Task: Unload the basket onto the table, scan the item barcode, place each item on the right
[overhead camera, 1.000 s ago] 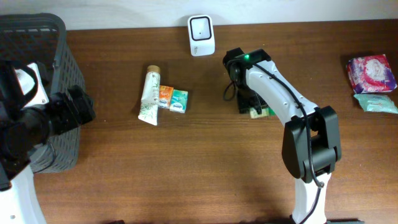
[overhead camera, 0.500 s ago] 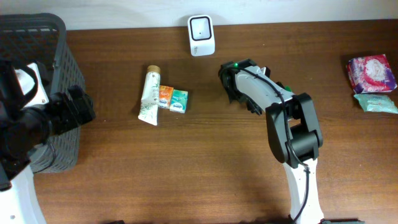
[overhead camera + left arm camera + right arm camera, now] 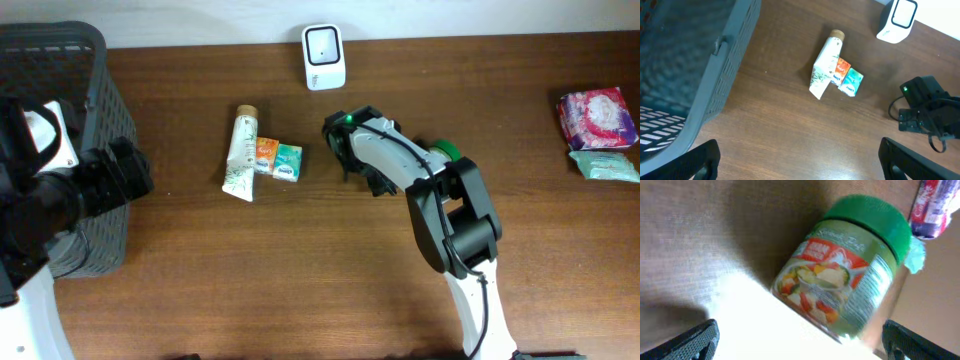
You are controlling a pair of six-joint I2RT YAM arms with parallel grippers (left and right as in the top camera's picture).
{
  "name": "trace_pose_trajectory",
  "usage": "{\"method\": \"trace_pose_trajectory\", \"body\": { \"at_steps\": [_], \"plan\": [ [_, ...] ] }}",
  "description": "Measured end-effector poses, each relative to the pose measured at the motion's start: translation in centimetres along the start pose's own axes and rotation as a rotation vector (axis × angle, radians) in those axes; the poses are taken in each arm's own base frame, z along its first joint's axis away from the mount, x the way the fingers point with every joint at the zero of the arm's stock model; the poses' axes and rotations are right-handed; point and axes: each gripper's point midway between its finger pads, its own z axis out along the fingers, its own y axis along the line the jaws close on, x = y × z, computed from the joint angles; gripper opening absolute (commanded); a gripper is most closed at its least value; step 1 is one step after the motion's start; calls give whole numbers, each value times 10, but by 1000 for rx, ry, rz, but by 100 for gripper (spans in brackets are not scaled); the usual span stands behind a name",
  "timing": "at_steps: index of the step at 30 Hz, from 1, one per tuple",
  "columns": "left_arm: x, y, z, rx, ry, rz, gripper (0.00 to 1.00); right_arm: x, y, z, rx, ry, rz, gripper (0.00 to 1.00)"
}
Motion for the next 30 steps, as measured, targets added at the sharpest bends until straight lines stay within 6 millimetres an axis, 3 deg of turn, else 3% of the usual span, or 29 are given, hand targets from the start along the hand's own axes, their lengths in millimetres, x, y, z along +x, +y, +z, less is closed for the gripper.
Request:
{"method": "trace_pose_trajectory", "body": {
  "at_steps": [3, 6, 9, 12, 15, 17, 22, 25, 30],
  "plan": [
    [0, 0, 0, 0, 0, 0, 99, -13, -17, -24, -19, -14, 17, 99],
    [0, 0, 0, 0, -1, 0, 99, -35, -32, -54, -152, -43, 116, 99],
    [0, 0, 0, 0, 0, 0, 99, -57, -55, -69, -486, 1, 302, 99],
    [0, 0, 0, 0, 0, 0, 99, -59, -67, -54, -712, 105, 409, 99],
    [0, 0, 0, 0, 0, 0, 99, -53, -87, -21, -833, 223, 540, 99],
    [0, 0, 0, 0, -1, 0, 99, -41, -87, 3, -880, 320, 594, 99],
    [0, 0, 0, 0, -1, 0, 99, -29, -53, 33, -950, 417, 616, 99],
    [0, 0, 0, 0, 0, 0, 99, -21, -33, 47, -958, 447, 608, 85],
    [0, 0, 0, 0, -1, 0, 99, -19, -22, 38, -1052, 430, 521, 84]
  ]
}}
